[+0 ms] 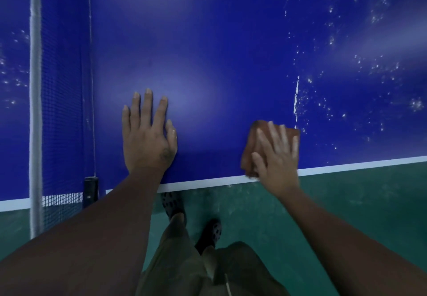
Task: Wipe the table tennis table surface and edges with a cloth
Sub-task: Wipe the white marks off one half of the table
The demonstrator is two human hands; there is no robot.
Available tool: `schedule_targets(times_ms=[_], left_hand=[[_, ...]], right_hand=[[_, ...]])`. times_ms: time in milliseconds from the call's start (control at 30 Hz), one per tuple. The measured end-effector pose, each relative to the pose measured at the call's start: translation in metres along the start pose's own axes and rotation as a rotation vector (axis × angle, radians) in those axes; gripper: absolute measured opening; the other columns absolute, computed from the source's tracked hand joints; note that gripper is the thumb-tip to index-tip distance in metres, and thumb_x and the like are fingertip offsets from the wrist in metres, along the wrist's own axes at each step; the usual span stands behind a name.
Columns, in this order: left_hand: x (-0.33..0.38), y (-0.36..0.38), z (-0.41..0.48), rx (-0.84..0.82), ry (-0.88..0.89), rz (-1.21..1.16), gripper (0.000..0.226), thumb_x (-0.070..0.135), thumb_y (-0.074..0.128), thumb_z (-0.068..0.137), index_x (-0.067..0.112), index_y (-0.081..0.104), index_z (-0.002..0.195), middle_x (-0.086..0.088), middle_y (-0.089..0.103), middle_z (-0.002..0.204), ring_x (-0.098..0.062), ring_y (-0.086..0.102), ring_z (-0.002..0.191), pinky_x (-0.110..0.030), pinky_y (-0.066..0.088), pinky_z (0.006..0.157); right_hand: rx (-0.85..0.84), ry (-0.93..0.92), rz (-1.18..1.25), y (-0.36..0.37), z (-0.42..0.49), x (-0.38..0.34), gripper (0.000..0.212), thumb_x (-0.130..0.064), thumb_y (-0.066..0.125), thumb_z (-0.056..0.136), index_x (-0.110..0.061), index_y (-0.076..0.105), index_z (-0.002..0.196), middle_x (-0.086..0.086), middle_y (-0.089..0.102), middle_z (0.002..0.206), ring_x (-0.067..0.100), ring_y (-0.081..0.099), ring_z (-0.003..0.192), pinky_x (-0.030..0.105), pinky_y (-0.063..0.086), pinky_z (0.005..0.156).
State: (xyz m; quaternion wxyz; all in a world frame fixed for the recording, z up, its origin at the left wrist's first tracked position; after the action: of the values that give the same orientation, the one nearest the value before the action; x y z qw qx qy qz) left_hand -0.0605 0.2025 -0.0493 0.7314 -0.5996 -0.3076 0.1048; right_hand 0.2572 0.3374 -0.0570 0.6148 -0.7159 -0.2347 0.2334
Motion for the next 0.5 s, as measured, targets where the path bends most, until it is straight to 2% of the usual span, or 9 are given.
schedule_targets(times_ms=[100, 200, 367, 500], left_hand=[[0.001, 0.0, 0.0, -0.011, 0.0, 0.016, 0.058, 0.039, 0.034, 0.116, 0.019, 0.036, 0.17, -0.011, 0.021, 0.181, -0.035, 0.013, 0.169, -0.053, 0.007, 0.138], [0.001, -0.002, -0.001, -0.017, 0.001, 0.006, 0.058, 0.039, 0.034, 0.116, 0.019, 0.036, 0.17, -0.011, 0.022, 0.181, -0.035, 0.013, 0.169, -0.054, 0.007, 0.138], [0.004, 0.001, -0.003, -0.031, 0.01, 0.029, 0.059, 0.04, 0.031, 0.117, 0.016, 0.036, 0.171, -0.014, 0.023, 0.181, -0.037, 0.013, 0.169, -0.056, 0.007, 0.137], [0.013, 0.001, -0.01, -0.03, 0.005, 0.043, 0.058, 0.036, 0.034, 0.118, 0.009, 0.037, 0.169, -0.017, 0.026, 0.179, -0.038, 0.016, 0.168, -0.058, 0.01, 0.136]], right_hand=[[-0.004, 0.157, -0.005, -0.004, 0.007, 0.018, 0.065, -0.056, 0.024, 0.113, -0.027, 0.028, 0.17, 0.002, 0.011, 0.181, 0.03, 0.004, 0.168, 0.071, 0.007, 0.128], [0.017, 0.183, 0.008, -0.004, 0.022, -0.023, 0.064, -0.056, 0.027, 0.112, -0.03, 0.024, 0.171, 0.001, 0.008, 0.181, 0.031, 0.001, 0.168, 0.07, 0.005, 0.129], [0.095, -0.071, 0.083, 0.003, 0.018, -0.099, 0.061, -0.055, 0.034, 0.113, -0.029, 0.037, 0.167, 0.003, 0.016, 0.18, 0.031, 0.008, 0.167, 0.069, 0.006, 0.129], [0.103, -0.248, 0.09, 0.003, 0.006, -0.067, 0.06, -0.056, 0.04, 0.111, -0.03, 0.041, 0.165, 0.0, 0.019, 0.179, 0.029, 0.011, 0.167, 0.069, 0.013, 0.128]])
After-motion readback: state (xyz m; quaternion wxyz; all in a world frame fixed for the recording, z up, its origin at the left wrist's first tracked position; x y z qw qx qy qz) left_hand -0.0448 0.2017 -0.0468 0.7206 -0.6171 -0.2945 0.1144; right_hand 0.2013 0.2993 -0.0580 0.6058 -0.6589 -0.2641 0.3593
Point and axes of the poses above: each hand's wrist, its own z-axis towards the middle knuckle, its own y-axis out of the palm, x = y × z, the point moved 8 cm from there along z, towards the middle knuckle
